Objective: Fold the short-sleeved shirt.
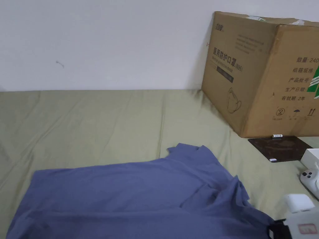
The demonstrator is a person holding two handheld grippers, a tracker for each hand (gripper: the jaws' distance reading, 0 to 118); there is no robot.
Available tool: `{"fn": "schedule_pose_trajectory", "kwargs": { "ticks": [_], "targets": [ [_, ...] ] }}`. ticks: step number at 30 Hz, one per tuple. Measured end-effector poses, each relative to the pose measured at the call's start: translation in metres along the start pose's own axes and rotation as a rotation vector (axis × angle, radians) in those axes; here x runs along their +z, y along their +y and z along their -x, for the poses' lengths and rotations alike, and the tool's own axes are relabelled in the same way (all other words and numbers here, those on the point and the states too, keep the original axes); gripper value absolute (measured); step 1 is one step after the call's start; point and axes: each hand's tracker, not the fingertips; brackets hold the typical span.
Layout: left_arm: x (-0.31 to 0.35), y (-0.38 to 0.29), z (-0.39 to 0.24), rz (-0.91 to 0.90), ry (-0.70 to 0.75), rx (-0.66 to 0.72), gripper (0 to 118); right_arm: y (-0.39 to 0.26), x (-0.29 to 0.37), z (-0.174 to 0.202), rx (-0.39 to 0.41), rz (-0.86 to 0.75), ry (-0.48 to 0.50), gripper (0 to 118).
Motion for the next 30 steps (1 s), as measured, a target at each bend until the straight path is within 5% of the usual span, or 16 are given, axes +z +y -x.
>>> {"fn": "schedule_pose_trajectory", "kwargs": {
  "ticks": [6,11,13,15,16,17,22,26,28,29,30],
  "targets": [
    [0.022,-0.044,0.018,0.063,-0.061,0.024,9,-0.057,0.012,-0.011,-0.059,0.103,0.073,4],
    [0.022,-0.064,0.029,0.020,-0.132,0.119,16,-0.074,-0.002,-0.009,-0.127,0.050,0.028,10],
    [0.031,-0.064,0.031,0.005,-0.087,0.117,44,-0.075,0.003,-0.009,-0.147,0.003,0.002,43],
    [0.042,-0.063,0.034,-0.023,-0.060,0.104,96,-0.074,0.015,-0.006,-0.142,-0.045,0.017,98],
    [0.049,-0.062,0.034,-0.043,-0.045,0.096,114,-0.072,0.023,-0.001,-0.135,-0.070,0.017,113],
    [0.058,-0.060,0.034,-0.086,-0.047,0.089,118,-0.070,0.033,0.004,-0.121,-0.120,0.024,118],
    [0.105,-0.041,0.012,-0.328,-0.064,0.057,118,-0.051,0.079,0.062,-0.081,-0.324,0.088,118],
    [0.133,-0.022,-0.023,-0.653,-0.074,-0.018,112,-0.033,0.108,0.120,-0.032,-0.671,0.197,117],
    [0.133,-0.007,-0.035,-0.756,-0.095,-0.019,86,-0.023,0.114,0.146,-0.014,-0.822,0.216,114],
    [0.131,0.001,-0.043,-0.783,-0.095,-0.012,48,-0.017,0.115,0.159,-0.010,-0.881,0.224,101],
    [0.128,0.010,-0.050,-0.799,-0.081,-0.012,16,-0.012,0.116,0.169,-0.008,-0.926,0.234,74]
  ]
}}
